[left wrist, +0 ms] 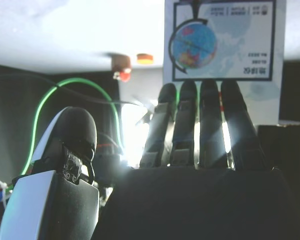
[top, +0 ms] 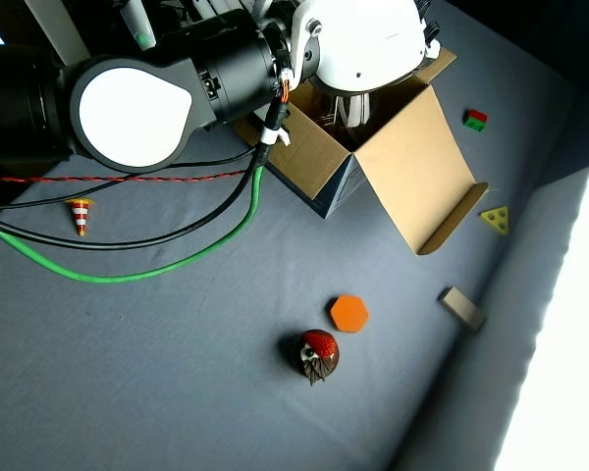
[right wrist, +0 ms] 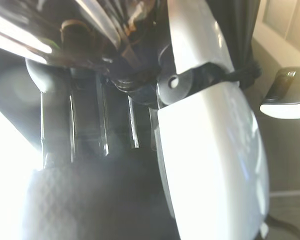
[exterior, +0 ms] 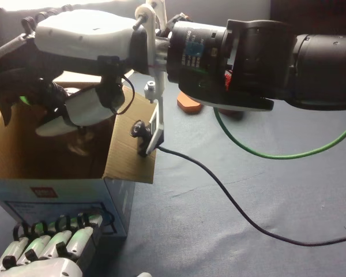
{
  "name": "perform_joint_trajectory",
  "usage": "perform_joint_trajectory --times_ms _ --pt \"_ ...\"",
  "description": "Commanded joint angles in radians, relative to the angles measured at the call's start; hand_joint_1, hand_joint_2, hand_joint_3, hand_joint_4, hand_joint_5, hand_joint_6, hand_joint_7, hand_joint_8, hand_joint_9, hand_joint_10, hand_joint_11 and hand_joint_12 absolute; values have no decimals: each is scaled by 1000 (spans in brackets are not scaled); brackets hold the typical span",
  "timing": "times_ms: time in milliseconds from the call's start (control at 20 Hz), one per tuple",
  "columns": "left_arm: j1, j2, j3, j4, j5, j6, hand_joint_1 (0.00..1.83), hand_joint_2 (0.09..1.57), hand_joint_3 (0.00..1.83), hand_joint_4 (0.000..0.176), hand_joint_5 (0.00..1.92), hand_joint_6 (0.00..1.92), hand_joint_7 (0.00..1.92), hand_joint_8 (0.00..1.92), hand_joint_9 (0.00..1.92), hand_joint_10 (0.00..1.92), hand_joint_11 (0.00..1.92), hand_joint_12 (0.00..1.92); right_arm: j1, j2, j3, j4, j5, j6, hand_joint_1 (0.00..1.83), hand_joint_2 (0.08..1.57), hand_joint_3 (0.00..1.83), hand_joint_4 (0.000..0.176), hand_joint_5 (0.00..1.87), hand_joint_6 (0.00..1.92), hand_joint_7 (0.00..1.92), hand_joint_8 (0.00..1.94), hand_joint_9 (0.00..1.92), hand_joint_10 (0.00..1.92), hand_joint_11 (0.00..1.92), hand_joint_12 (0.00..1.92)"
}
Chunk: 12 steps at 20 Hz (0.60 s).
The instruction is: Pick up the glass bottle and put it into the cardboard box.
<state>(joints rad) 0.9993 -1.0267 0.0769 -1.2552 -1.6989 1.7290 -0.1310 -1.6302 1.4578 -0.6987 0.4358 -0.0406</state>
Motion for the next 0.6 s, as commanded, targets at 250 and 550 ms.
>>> perform_joint_trajectory --times_ms 250,550 --pt "6 -8 8 98 -65 -6 0 1297 2 0 128 5 126 2 93 4 0 173 6 19 -5 21 121 13 896 1143 0 0 300 512 482 352 227 848 0 1468" --pt "10 -8 6 113 -65 -6 0 1298 2 0 115 0 119 0 81 0 0 175 23 116 -54 -112 120 163 842 1089 0 0 188 232 370 37 142 702 0 1306"
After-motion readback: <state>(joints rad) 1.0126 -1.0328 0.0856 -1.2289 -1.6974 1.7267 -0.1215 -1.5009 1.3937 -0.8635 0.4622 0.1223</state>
